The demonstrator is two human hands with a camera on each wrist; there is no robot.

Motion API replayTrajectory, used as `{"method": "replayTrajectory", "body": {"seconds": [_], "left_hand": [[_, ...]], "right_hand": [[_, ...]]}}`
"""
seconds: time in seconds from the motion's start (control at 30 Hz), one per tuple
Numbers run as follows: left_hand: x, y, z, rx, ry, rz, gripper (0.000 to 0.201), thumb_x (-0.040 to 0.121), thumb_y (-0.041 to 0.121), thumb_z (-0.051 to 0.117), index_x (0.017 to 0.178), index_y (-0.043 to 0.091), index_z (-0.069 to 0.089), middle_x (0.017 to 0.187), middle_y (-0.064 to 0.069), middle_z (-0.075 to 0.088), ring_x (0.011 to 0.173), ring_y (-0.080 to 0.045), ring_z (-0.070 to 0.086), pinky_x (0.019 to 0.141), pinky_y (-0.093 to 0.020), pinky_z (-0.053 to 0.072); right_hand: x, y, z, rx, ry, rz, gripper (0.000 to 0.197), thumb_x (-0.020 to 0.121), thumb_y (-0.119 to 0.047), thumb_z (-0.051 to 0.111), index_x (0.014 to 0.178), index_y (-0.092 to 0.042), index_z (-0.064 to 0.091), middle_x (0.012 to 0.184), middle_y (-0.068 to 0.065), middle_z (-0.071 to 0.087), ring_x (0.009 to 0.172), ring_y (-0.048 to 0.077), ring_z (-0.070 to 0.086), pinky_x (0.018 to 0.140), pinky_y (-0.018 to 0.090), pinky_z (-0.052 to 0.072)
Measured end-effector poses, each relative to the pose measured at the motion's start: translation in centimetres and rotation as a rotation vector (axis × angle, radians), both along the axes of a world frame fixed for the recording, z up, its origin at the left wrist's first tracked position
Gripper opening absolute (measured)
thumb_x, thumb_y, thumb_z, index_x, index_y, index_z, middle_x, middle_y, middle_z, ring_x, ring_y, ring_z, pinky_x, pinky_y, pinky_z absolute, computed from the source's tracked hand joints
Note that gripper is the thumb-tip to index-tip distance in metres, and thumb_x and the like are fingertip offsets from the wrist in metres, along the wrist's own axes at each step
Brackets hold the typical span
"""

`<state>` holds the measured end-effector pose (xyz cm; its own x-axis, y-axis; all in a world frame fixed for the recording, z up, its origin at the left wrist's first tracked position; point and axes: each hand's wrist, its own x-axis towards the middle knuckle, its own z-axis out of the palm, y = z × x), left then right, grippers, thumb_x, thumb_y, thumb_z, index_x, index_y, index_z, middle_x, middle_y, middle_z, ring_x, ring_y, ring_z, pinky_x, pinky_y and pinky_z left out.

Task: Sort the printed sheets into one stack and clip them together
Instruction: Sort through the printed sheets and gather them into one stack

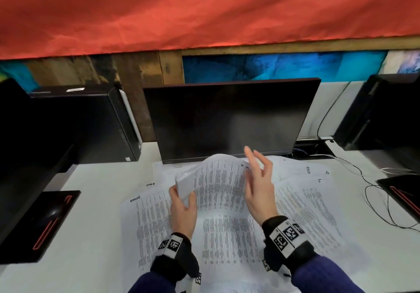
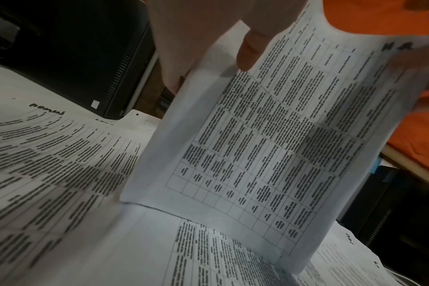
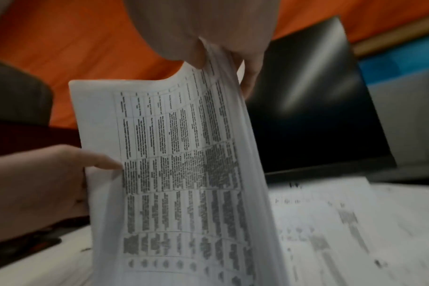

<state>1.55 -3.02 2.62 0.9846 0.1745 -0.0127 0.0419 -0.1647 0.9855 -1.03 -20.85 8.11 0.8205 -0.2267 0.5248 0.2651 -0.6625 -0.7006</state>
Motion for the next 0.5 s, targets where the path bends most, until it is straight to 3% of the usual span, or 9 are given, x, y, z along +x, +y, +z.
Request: {"method": "replayTrajectory", "body": {"seconds": [0.07,0.13,0.23,0.3,0.37,0.43,0.5], "left_hand": [[0.3,0.1,-0.1,0.003,-0.003,-0.003,0.035,0.096,0.013,0.051,0.126,0.016,0.034,0.104,-0.004,0.059,0.081,-0.002,0.059,0.054,-0.008,0.046],[0.7,0.3,-0.3,0.012,-0.004,-0.009,0.031,0.095,0.013,0.052,0.120,0.019,0.036,0.104,-0.004,0.060,0.080,-0.003,0.059,0.050,-0.005,0.047],[1.0,0.5,-0.5,0.017,0.010,-0.028,0.027,0.096,0.016,0.052,0.115,0.024,0.036,0.100,0.000,0.060,0.080,-0.001,0.058,0.050,-0.007,0.045],[1.1,0.5,-0.7,0.009,0.015,-0.039,0.026,0.097,0.016,0.050,0.115,0.027,0.035,0.097,0.005,0.059,0.079,0.001,0.057,0.057,-0.009,0.041],[1.3,0.6,-1.1,0.018,0.023,-0.052,0.026,0.098,0.014,0.047,0.116,0.027,0.034,0.094,0.010,0.056,0.079,0.002,0.055,0.060,-0.011,0.039],[1.4,0.9,-2.0,0.051,0.048,-0.062,0.026,0.098,0.011,0.044,0.119,0.024,0.035,0.097,0.007,0.057,0.079,-0.002,0.054,0.062,-0.013,0.039],[1.3,1.1,-3.4,0.095,0.093,-0.074,0.030,0.099,0.010,0.042,0.127,0.017,0.037,0.109,-0.002,0.059,0.083,-0.011,0.057,0.068,-0.018,0.043]], "right_hand": [[0.3,-0.2,0.3,-0.225,0.087,0.011,0.077,0.091,0.000,0.046,0.146,-0.047,0.019,0.146,-0.001,0.020,0.078,0.009,0.056,0.074,0.021,0.052],[0.6,-0.4,0.5,-0.287,0.140,-0.005,0.077,0.088,0.002,0.045,0.147,-0.042,0.023,0.147,0.002,0.018,0.085,0.016,0.058,0.079,0.033,0.054],[0.7,-0.6,0.8,-0.224,0.133,-0.018,0.074,0.086,0.006,0.045,0.146,-0.035,0.031,0.146,0.002,0.020,0.093,0.015,0.057,0.083,0.031,0.054],[0.5,-0.5,0.8,-0.078,0.101,-0.026,0.073,0.090,0.007,0.043,0.148,-0.034,0.025,0.139,-0.003,0.025,0.081,0.008,0.050,0.078,0.017,0.051],[0.7,-0.4,0.1,0.180,0.056,-0.069,0.066,0.097,-0.005,0.040,0.150,-0.034,0.014,0.130,-0.009,0.029,0.077,0.002,0.046,0.078,0.008,0.044],[0.9,-0.4,-1.1,0.455,0.137,-0.081,0.064,0.100,-0.017,0.041,0.150,-0.036,0.007,0.133,-0.010,0.031,0.089,0.003,0.052,0.091,0.015,0.042],[0.9,-0.4,-2.9,0.622,0.327,0.015,0.057,0.099,-0.017,0.042,0.149,-0.029,0.017,0.138,-0.004,0.038,0.113,0.014,0.053,0.103,0.033,0.041]]}}
